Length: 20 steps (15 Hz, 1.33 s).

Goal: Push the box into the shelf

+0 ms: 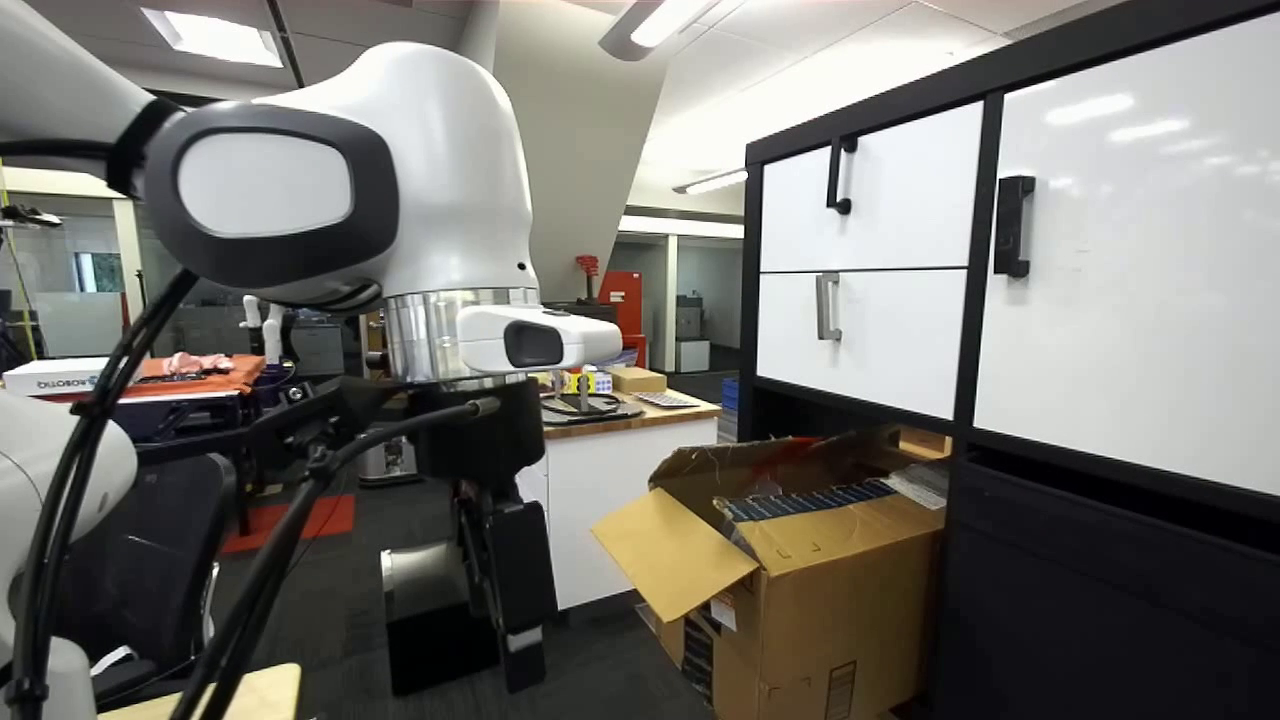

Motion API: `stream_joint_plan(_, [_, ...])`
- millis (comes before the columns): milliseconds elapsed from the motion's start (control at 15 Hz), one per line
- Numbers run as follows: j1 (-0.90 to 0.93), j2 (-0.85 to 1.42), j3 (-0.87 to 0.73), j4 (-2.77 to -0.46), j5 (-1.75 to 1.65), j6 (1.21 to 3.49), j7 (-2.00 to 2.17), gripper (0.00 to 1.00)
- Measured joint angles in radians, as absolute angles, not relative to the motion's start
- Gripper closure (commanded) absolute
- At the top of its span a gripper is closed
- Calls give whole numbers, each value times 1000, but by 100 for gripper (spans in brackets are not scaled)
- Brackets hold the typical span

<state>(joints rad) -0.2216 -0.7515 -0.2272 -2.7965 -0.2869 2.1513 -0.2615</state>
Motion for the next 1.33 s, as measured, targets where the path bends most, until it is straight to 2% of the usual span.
stream_joint_plan(667, [-121, -686, -146, -2796, -240, 2151, -255, 0])
stream_joint_plan(1333, [-20, -575, -77, -2794, 1, 2233, -162, 0])
